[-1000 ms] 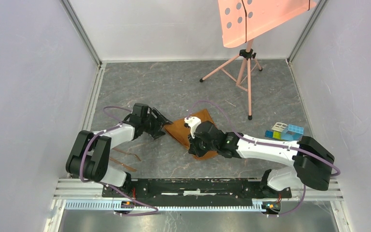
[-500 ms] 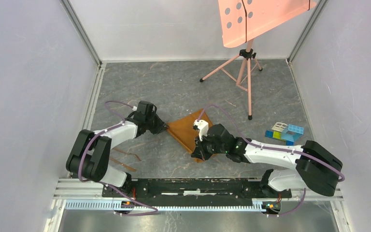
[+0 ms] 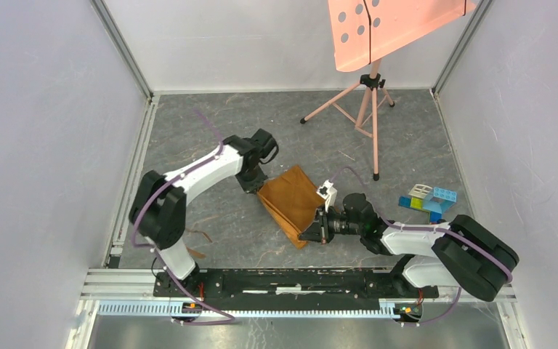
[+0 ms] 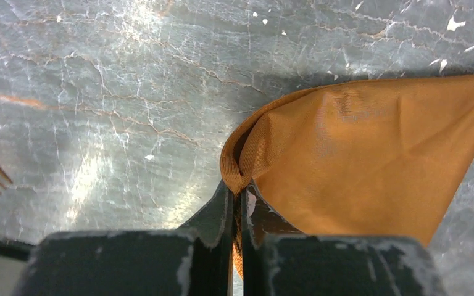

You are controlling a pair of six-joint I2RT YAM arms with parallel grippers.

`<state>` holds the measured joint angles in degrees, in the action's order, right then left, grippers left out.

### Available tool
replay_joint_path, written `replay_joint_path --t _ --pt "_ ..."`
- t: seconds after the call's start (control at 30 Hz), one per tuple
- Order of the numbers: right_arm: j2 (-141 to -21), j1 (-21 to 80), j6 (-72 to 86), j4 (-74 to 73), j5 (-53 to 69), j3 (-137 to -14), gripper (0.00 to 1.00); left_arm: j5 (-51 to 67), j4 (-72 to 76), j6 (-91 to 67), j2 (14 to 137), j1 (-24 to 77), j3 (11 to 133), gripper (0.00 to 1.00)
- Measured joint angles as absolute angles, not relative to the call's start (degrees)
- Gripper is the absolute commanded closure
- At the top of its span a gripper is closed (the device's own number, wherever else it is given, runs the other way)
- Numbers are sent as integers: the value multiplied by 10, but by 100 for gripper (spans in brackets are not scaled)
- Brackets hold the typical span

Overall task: Fold the napkin into a case and place the utensils inside
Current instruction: Fold the lower triangle-folded napkin at the center of the board.

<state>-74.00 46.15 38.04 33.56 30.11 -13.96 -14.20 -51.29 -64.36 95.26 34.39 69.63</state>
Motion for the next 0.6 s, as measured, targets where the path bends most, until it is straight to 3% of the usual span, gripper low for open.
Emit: replay_joint_path --t 0.27,0.6 --pt "-738 388 357 331 342 -126 100 -211 -724 -725 1149 390 962 98" --pt "-739 362 281 271 324 -132 100 -224 -822 -726 1285 405 1103 98"
